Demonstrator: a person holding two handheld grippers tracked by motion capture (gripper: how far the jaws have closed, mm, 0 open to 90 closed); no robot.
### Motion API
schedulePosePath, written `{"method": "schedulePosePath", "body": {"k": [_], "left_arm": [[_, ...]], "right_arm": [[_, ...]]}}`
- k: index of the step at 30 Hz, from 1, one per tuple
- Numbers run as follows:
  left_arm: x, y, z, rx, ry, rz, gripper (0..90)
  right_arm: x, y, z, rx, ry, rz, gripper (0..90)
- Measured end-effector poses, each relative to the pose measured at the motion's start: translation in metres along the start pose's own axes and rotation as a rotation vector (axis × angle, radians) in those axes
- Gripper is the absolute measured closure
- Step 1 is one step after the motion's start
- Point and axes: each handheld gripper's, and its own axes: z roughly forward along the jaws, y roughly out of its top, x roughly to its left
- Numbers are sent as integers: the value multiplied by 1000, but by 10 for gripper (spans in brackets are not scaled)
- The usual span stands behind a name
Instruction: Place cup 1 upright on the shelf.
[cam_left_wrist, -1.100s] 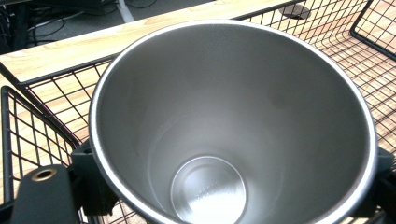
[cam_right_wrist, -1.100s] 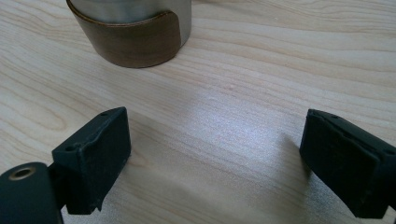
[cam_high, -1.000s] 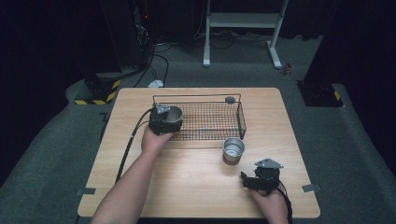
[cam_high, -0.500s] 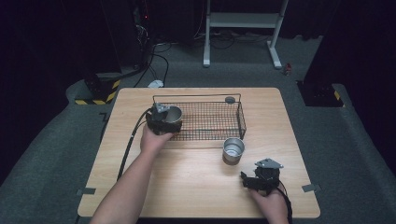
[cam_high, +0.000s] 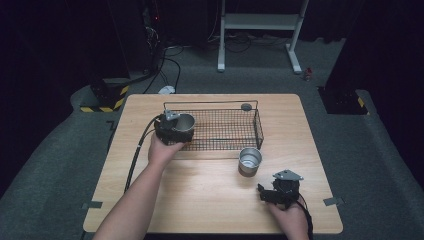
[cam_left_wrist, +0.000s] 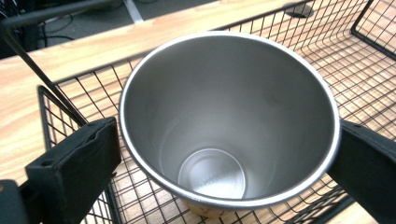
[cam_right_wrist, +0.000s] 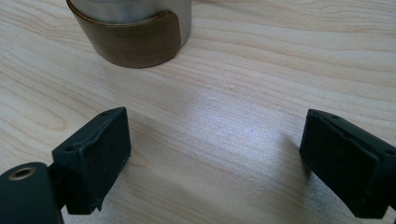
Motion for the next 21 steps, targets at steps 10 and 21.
{"method": "schedulePosePath", "body": {"k": [10,21], "left_arm": [[2,-4,-10,-9,-21,-31,0],[5,-9,-18,-22,-37,-35,0]], "right_arm": [[0,0,0,-1,0,-1,87],[0,0,0,0,0,0,87]]}}
